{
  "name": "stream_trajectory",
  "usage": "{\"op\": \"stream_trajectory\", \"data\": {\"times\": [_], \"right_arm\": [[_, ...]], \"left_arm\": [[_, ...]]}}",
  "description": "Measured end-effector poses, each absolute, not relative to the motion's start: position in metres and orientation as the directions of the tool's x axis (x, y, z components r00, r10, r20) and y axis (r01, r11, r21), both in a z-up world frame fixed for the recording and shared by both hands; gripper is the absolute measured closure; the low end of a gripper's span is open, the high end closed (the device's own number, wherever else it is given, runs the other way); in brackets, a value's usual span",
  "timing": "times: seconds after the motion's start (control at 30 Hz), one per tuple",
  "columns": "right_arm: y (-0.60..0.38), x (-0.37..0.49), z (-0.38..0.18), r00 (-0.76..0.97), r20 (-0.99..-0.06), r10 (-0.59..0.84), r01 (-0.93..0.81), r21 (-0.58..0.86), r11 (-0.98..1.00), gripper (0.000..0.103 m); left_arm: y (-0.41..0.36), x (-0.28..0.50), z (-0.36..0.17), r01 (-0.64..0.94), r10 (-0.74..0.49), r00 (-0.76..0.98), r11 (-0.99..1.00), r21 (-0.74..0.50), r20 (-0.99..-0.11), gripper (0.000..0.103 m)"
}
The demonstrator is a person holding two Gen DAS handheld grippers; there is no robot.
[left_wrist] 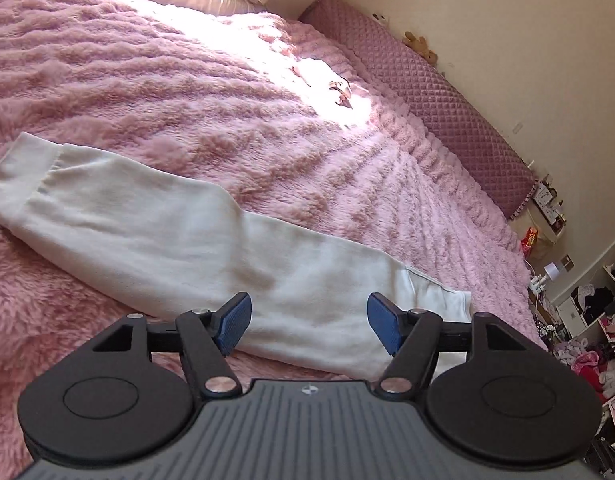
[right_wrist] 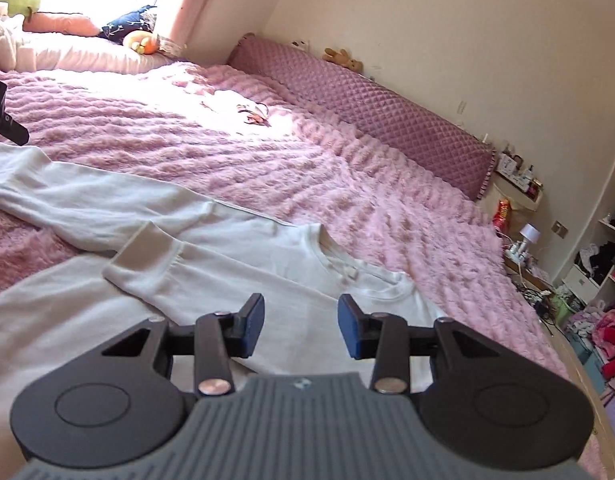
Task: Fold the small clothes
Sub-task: 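Grasp the other sleeve cuff with the left gripper and lift it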
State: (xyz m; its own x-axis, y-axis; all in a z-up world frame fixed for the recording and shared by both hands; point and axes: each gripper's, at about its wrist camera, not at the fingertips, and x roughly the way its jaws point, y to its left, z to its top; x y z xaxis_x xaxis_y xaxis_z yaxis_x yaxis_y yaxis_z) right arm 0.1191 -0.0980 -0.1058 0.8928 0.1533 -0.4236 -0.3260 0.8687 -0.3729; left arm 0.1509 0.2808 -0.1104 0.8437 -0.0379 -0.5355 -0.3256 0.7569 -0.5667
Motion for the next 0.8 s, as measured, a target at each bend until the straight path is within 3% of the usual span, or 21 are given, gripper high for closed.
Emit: {"op": "stream_trajectory", "data": {"times": [0.27,0.5,0.67,0.73,0.8], "right_arm": [[0.005,0.113,-0.109,0.787,-0.506,0.354,-0.491,-0.166,0.855,0.068],[0.046,0.116,-0.124,0.755,-0.553,0.352,-0.5,-0.139,0.855,0.068],[0.05,0.122,-0.126,0.759,-0.558,0.335,-0.505,-0.18,0.844,0.066],[0.05,0.124,-0.127,0.761,-0.562,0.326,-0.5,-0.186,0.846,0.066],[0.049,0.128,-0.129,0.763,-0.564,0.315,-0.492,-0.192,0.849,0.065]], "left_arm": [[0.372,0.099,-0.123,-0.465,0.097,0.838,0.643,-0.608,-0.538,0.025],[0.417,0.091,-0.155,-0.538,0.126,0.818,0.509,-0.672,-0.561,0.025],[0.432,0.093,-0.176,-0.525,0.134,0.841,0.44,-0.729,-0.525,0.026],[0.433,0.097,-0.177,-0.518,0.153,0.849,0.435,-0.736,-0.506,0.028],[0.435,0.099,-0.178,-0.5,0.154,0.861,0.429,-0.752,-0.485,0.04]]}}
